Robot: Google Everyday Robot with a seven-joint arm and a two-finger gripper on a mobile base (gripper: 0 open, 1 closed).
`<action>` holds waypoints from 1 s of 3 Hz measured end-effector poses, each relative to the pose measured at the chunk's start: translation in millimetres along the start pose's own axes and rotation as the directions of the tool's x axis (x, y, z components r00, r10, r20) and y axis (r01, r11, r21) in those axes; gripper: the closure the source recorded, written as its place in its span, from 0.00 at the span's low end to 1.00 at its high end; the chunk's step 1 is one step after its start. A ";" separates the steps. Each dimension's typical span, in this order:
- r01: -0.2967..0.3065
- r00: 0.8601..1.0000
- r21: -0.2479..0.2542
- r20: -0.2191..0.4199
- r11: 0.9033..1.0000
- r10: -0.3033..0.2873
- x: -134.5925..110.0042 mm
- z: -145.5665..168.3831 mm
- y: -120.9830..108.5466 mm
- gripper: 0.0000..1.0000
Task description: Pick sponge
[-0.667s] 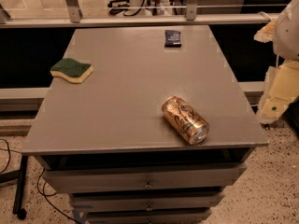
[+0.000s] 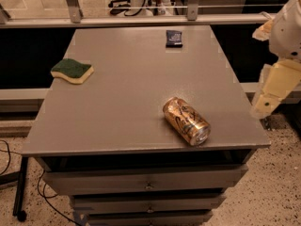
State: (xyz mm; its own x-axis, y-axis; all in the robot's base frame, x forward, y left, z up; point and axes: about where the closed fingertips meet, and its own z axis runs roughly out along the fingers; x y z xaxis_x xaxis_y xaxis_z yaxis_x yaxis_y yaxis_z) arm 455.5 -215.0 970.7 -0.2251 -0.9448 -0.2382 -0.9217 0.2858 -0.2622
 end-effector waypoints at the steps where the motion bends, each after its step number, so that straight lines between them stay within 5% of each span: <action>1: -0.069 0.993 0.036 0.103 0.997 0.065 -17.5 36.8 -55.2 0.00; 2: -0.162 0.961 0.010 0.231 0.987 0.155 -43.6 79.3 -116.0 0.00; 3: -0.196 0.894 -0.126 0.384 0.972 0.230 -99.7 114.5 -132.9 0.00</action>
Offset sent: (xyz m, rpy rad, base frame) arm 0.2476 0.0363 -0.0407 0.4803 -0.0984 -0.1688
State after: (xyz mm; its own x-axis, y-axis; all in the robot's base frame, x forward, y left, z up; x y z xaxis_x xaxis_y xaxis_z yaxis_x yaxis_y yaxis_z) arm 636.6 -140.5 922.2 -0.2921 -0.7176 -0.6323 -0.8921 0.4427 -0.0903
